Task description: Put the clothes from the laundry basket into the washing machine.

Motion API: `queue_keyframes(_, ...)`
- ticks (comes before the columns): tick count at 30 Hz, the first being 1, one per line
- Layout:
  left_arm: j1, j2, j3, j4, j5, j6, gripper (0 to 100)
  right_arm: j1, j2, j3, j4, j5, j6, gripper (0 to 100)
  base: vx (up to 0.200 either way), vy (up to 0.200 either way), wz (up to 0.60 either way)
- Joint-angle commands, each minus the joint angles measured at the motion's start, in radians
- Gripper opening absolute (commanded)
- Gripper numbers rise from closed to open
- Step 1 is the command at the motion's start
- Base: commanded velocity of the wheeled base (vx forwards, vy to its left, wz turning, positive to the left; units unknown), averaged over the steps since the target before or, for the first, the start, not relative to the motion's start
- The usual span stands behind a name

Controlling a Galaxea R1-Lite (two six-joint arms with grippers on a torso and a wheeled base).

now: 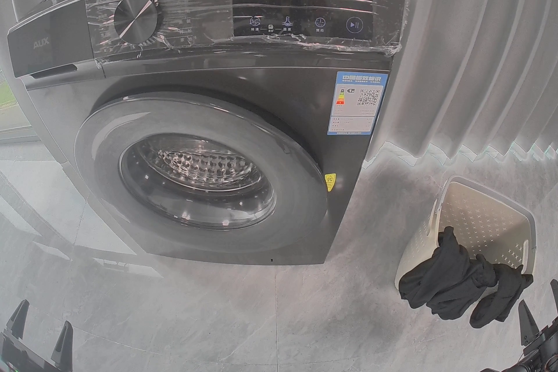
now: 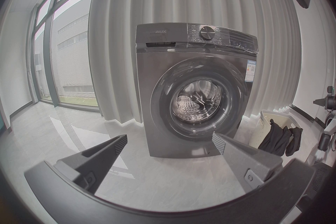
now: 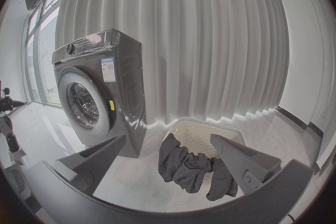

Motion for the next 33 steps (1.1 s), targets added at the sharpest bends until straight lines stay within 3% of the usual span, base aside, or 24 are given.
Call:
queue_keyframes(1, 0.001, -0.012, 0.018, 0.0, 0.0, -0.002, 100, 0.001, -0.004, 0.018, 0.0, -0.001, 0.0, 100, 0.0, 0.2, 0.0)
queue_keyframes(10, 0.001, -0.012, 0.018, 0.0, 0.0, 0.002, 100, 0.001, -0.004, 0.018, 0.0, -0.001, 0.0, 100, 0.0, 0.2, 0.0)
queue_keyframes(22, 0.001, -0.012, 0.018, 0.0, 0.0, -0.002, 100, 0.001, -0.004, 0.018, 0.0, -0.001, 0.0, 100, 0.0, 0.0, 0.0)
queue_keyframes(33, 0.001, -0.012, 0.018, 0.0, 0.0, 0.002, 100, 0.001, -0.004, 0.018, 0.0, -0.001, 0.0, 100, 0.0, 0.2, 0.0)
